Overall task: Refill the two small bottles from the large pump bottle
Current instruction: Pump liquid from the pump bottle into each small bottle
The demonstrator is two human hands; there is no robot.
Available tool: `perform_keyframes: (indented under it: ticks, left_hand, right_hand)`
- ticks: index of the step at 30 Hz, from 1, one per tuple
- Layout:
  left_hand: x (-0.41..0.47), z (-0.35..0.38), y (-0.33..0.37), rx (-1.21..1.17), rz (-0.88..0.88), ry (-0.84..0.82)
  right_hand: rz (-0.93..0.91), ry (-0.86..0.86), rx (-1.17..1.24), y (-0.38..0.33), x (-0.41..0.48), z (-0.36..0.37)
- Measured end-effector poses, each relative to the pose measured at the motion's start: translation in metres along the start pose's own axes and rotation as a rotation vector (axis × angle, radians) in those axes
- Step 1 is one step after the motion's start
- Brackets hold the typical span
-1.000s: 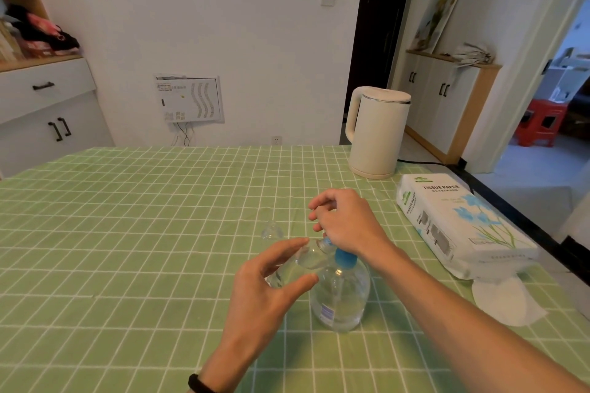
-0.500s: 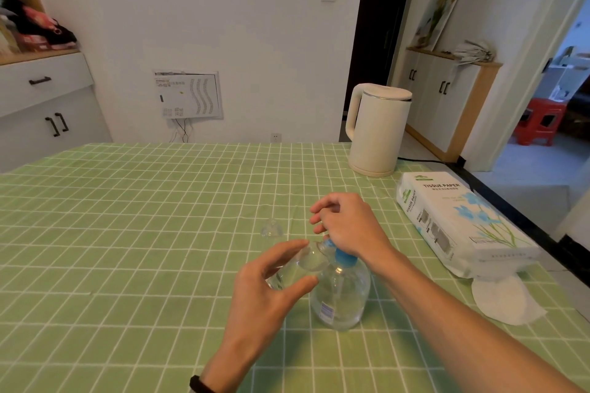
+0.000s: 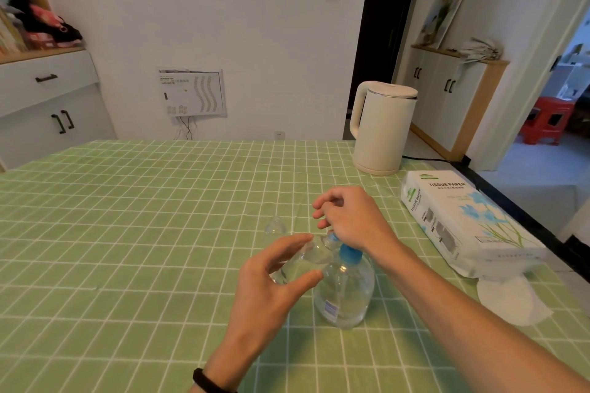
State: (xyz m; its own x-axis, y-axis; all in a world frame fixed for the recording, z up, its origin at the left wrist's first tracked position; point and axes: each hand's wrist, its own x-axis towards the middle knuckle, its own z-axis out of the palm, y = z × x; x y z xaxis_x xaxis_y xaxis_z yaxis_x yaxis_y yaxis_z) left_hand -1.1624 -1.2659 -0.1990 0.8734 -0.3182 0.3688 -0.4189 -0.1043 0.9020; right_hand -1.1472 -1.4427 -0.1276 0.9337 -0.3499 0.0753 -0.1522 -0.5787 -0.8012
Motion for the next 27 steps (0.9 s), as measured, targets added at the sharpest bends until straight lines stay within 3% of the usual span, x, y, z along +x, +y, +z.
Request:
perform_keyframes:
  ticks: [10,18,27]
  left_hand:
    - [-0.0016,0.0017,-0.0002,0.007,-0.015,0.002]
    - [-0.0008,-0.0015,0.0041,0.037,0.003,0.01]
    - [-0.0009,0.0007,-0.0015,0.008,-0.017,0.002]
  right_hand:
    - [0.021,0.01,0.011,0.0032,-0.0033,0.0011]
    - [-0.076,0.013,-0.135,-0.0062,-0.0039,-0.0034]
    - [-0.009,0.013,-0.056,0.0028,-0.0015,0.0025]
